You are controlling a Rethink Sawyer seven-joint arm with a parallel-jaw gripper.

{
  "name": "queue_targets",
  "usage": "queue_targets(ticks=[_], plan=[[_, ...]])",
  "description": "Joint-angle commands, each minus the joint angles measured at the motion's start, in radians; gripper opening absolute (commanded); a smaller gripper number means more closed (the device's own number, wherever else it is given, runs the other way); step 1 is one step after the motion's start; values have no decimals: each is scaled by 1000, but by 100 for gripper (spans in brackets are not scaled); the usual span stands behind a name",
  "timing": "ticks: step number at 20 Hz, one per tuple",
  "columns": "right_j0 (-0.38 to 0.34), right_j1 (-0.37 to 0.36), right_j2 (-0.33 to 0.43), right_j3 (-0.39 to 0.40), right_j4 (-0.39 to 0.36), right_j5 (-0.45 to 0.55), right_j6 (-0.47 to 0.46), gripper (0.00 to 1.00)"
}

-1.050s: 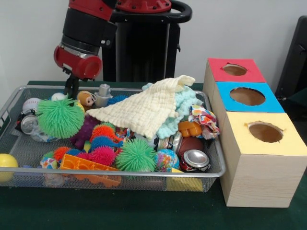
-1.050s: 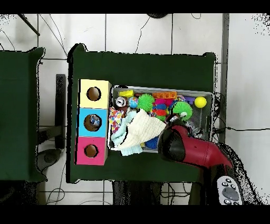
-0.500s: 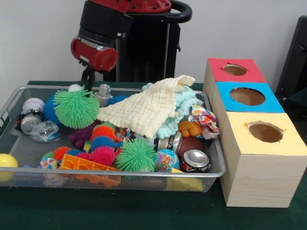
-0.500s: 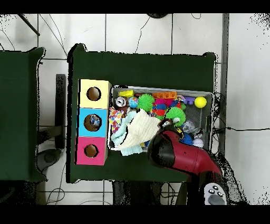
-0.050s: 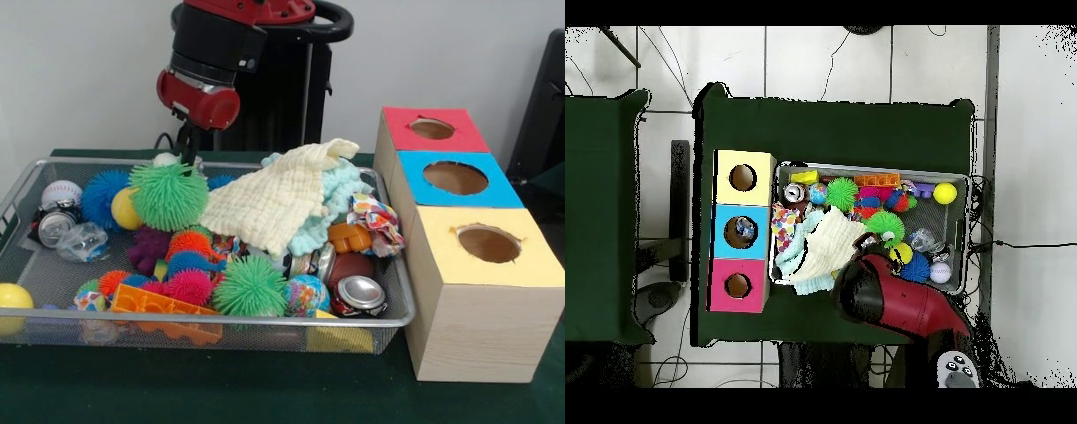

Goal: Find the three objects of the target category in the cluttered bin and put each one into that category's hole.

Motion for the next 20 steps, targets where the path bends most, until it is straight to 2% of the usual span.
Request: queue_targets(ticks=[1, 15, 20], plan=[[-11, 57, 22, 38, 60, 32, 152, 0], [-15, 117, 29, 87, 84, -45, 185, 0], [-19, 119, 35, 76, 74, -21, 147, 0]])
